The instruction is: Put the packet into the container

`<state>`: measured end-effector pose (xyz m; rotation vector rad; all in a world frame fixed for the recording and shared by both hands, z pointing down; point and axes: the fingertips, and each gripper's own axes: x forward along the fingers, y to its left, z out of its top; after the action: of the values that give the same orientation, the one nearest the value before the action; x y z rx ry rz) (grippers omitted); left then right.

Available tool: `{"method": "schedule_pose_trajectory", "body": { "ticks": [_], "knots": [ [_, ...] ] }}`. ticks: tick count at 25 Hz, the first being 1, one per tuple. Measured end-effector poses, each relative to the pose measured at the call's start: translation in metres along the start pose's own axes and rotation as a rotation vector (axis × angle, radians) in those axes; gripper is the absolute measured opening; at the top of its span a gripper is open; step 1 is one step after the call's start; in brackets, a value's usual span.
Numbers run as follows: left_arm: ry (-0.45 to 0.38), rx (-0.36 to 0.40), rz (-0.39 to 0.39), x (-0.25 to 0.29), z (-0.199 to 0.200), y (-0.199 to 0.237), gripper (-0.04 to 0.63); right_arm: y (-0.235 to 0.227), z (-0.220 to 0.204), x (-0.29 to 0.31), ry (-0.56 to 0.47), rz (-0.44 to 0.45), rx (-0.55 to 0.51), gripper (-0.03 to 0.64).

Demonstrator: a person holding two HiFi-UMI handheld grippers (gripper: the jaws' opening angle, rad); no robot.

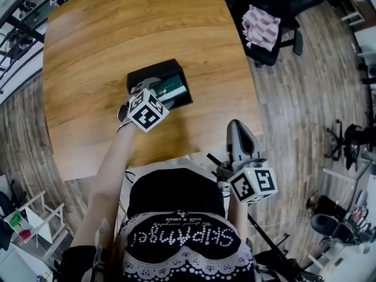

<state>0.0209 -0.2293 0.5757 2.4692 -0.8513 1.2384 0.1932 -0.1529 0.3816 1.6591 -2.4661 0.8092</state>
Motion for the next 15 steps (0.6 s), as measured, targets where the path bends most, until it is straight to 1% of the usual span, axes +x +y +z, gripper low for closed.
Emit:
{"method": "schedule_pose_trajectory", "body": {
  "ticks": [8, 15],
  "knots": [
    [-0.002, 0.002, 0.001, 0.0027, 0.0000, -0.0015, 0.344, 0.0047, 0.0013, 0.0032, 0.014, 0.097, -0.035, 0.037],
    [-0.008, 0.003, 0.021, 0.0006, -0.0017, 0.0020, 0.344, 0.0093, -0.0023, 0.0003, 0.019, 0.145, -0.054, 0.037]
  ]
}}
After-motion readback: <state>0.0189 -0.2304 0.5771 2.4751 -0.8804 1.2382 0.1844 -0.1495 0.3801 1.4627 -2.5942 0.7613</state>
